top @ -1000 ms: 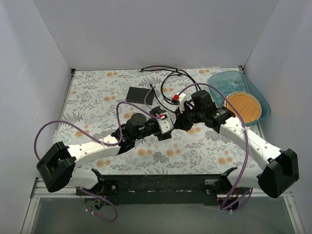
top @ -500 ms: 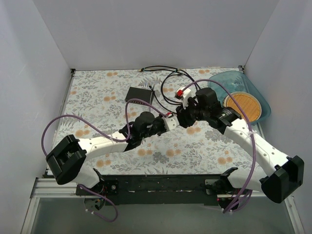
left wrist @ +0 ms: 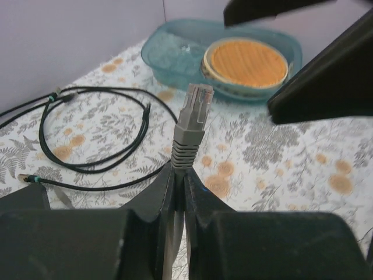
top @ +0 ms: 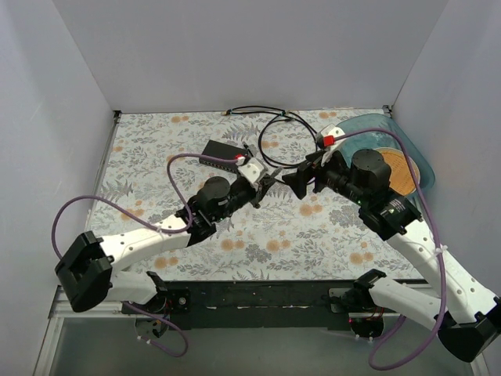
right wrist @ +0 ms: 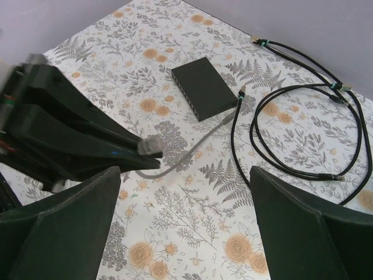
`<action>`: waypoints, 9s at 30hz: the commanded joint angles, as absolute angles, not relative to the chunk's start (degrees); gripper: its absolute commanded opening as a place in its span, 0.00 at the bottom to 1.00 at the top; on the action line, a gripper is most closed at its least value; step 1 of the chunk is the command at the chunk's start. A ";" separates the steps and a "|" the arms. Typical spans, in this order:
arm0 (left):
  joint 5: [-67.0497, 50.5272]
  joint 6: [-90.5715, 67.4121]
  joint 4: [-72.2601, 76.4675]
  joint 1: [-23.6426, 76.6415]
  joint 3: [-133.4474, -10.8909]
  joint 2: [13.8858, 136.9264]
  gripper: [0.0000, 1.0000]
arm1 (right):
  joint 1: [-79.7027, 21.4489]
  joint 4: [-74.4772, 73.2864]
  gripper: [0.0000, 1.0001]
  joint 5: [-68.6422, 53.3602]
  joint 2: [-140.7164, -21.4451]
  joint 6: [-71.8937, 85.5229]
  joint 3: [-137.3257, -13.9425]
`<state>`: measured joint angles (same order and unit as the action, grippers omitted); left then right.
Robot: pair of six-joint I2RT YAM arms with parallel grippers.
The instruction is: Insert the plug into the switch port
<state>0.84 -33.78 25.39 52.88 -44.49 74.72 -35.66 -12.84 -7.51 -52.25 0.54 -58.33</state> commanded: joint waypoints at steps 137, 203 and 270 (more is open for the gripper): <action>5.73 -59.41 3.78 51.50 -47.10 66.87 0.55 | -35.69 -15.64 0.88 -2.60 -61.35 -0.44 -58.90; 14.96 -73.32 -25.94 70.69 -61.28 92.30 0.00 | -14.24 -18.55 0.89 -9.22 -60.47 7.12 -52.56; -49.25 -51.76 -33.58 29.09 -68.12 78.75 0.36 | -49.31 -11.43 0.01 -18.21 -69.26 -7.48 -55.38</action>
<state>-51.72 -47.62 -38.57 30.00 -66.17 82.67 -48.90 -16.29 -22.41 -71.53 -11.31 -55.77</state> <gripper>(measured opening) 0.083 0.040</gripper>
